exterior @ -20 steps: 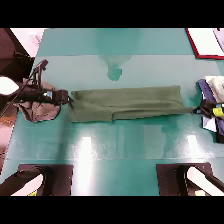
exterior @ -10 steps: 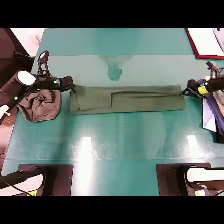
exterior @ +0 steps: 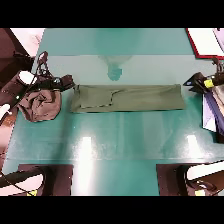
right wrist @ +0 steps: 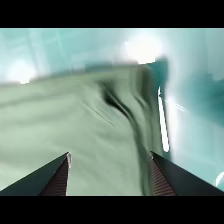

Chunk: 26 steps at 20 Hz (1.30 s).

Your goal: Fold the shirts.

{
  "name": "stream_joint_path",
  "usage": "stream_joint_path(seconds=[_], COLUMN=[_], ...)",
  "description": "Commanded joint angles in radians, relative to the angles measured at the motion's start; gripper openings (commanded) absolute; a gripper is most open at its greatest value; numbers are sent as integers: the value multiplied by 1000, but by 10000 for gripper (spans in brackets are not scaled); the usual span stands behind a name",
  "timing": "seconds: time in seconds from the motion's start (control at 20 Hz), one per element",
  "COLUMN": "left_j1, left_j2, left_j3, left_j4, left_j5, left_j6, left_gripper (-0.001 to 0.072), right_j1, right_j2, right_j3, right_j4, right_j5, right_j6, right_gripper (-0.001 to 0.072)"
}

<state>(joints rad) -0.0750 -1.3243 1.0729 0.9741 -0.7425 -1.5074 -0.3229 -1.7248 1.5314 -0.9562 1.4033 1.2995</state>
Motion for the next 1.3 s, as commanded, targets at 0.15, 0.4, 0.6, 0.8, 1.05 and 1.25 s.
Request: stream_joint_path(seconds=[0.15,0.4,0.6,0.8,1.05,1.25], left_j1=[-65,-107,-126,-217,-339,-431], left_j2=[1,1,1,-32,-254,-500], left_j3=[1,1,2,93,401,632], left_j4=[-18,-32,-50,-61,-60,-61], left_j5=[-148,-148,-150,-150,-180,-204], left_j6=[24,22,22,22,22,22], left_gripper=[30,30,29,28,28,28], right_j1=[-104,-30,29,31,70,164], right_j2=[-80,-155,-169,-110,73,126], right_j3=[-84,-67,-68,-68,-66,80], right_j4=[64,101,131,277,285,284], right_j5=[56,58,62,51,48,146], right_j6=[-126,-143,-201,-264,-194,-105], right_gripper=[600,590,334,13,11,10])
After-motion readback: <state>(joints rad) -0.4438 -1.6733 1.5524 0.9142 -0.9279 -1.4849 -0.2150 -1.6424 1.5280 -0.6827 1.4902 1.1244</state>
